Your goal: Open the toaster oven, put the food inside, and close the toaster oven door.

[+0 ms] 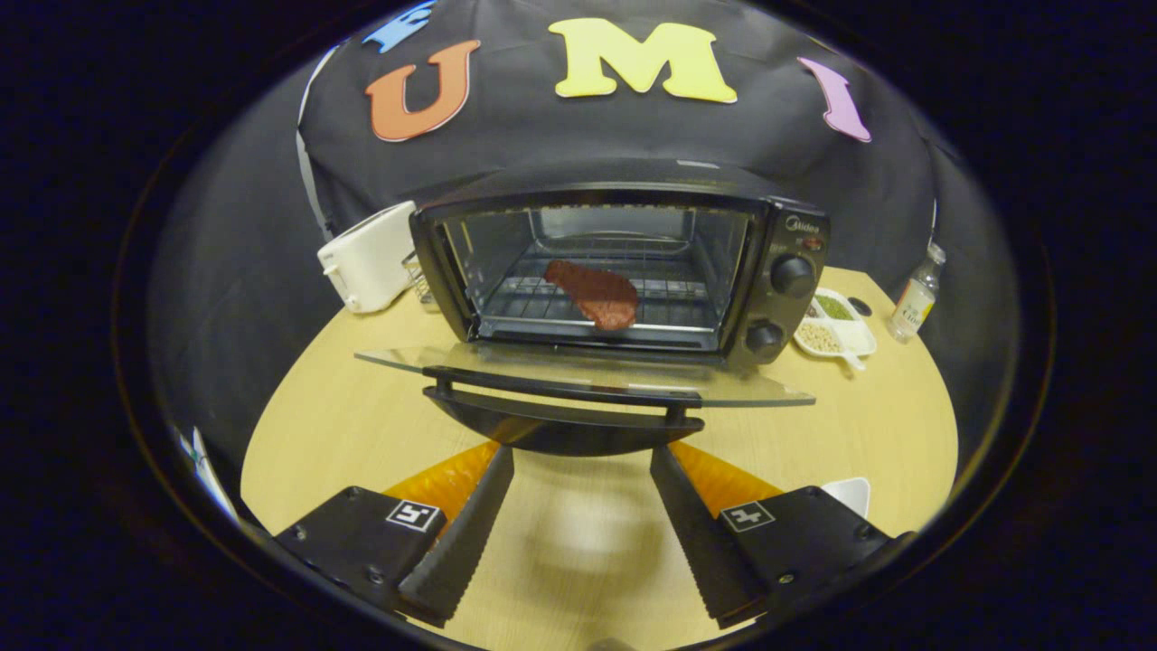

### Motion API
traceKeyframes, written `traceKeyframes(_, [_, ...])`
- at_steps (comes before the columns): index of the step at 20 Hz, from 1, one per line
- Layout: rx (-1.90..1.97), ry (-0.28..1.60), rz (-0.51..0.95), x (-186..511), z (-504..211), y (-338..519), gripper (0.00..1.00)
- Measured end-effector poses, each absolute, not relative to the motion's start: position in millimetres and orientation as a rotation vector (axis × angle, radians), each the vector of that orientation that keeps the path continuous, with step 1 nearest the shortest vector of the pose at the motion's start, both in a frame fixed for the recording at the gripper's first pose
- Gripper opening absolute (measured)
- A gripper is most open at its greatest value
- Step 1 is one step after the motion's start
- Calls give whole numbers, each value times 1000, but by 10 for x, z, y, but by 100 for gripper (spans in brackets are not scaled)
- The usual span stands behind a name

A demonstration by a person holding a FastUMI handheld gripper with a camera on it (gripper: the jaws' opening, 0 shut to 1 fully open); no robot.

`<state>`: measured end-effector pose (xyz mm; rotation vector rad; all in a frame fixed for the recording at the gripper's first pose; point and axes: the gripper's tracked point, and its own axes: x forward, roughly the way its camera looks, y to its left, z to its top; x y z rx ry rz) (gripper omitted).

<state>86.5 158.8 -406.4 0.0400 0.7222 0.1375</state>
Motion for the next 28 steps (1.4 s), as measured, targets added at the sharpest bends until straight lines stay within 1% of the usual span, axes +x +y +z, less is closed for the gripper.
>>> traceKeyframes(17, [18, 594, 145, 1420, -3396, 1601, 98])
traceKeyframes(25, [44, 600, 121, 1329, -3390, 1447, 98])
traceKeyframes(28, [39, 579, 124, 1223, -3259, 1377, 98])
